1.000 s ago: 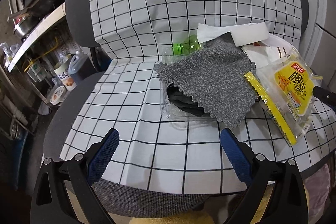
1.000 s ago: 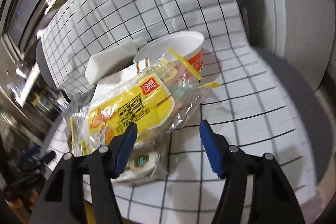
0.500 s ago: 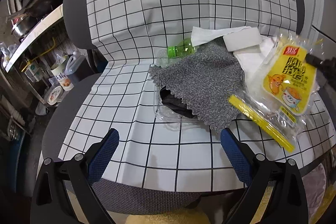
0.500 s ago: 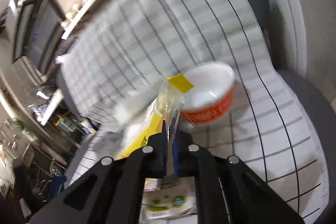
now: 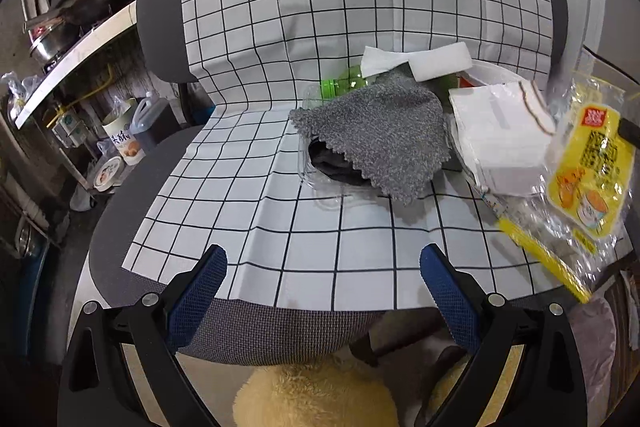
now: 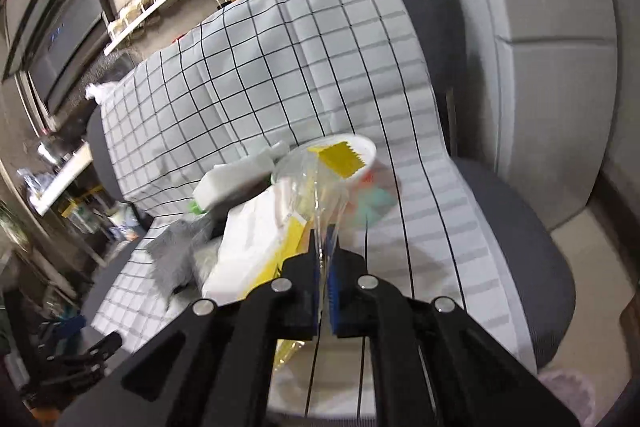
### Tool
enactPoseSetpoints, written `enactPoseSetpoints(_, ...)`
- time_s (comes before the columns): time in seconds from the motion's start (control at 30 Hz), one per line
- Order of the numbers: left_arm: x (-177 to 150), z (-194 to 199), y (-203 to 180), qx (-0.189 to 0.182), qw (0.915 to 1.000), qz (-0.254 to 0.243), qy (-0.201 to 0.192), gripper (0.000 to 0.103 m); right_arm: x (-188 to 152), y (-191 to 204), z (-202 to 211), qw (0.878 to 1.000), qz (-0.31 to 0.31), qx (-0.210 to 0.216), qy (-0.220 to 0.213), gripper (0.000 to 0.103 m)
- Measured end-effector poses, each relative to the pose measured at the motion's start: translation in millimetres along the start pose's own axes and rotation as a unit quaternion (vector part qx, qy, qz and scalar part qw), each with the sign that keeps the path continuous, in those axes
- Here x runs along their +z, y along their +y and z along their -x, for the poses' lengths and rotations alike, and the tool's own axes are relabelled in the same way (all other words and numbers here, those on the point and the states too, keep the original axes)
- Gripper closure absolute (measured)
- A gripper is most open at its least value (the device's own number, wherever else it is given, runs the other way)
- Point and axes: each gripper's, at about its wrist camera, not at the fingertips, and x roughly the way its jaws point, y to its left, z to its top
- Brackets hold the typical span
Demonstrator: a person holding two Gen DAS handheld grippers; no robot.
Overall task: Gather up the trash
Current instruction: 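Lift the yellow package with the right tool while the left tool reaches toward the napkins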
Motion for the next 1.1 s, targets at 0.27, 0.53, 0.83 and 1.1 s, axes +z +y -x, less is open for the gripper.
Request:
enactPoseSetpoints(0.27,-0.1,-2.5,-30.8,-0.034,0.9990,-0.028,-0.001,0.007,-12.4,-9.5,78.8,0.998,0.025,-0.015,-0.061,0.099)
enactPoseSetpoints(0.53,37.6,-2.8,-78.3,-0.127,0.9901,-0.048,-0.036,0.012,-17.3,-19.5,68.3,0.992,0.059,-0.067,-0.089,0.099)
enactPoseSetpoints(0.83,93.1,-51.9,-132.2,-0.178,0.9817,-0.068,-0.004,0.041,-20.3,-42.8,27.7,0.996,0.043,-0.055,-0.062,0.099)
enactPoseSetpoints(1.1,96.1,-104.2,-152.8,-0.176,0.9791,-0.083,0.060,0.044,-24.8,-70.0,10.4,0.998,0.018,-0.049,-0.038,0.099)
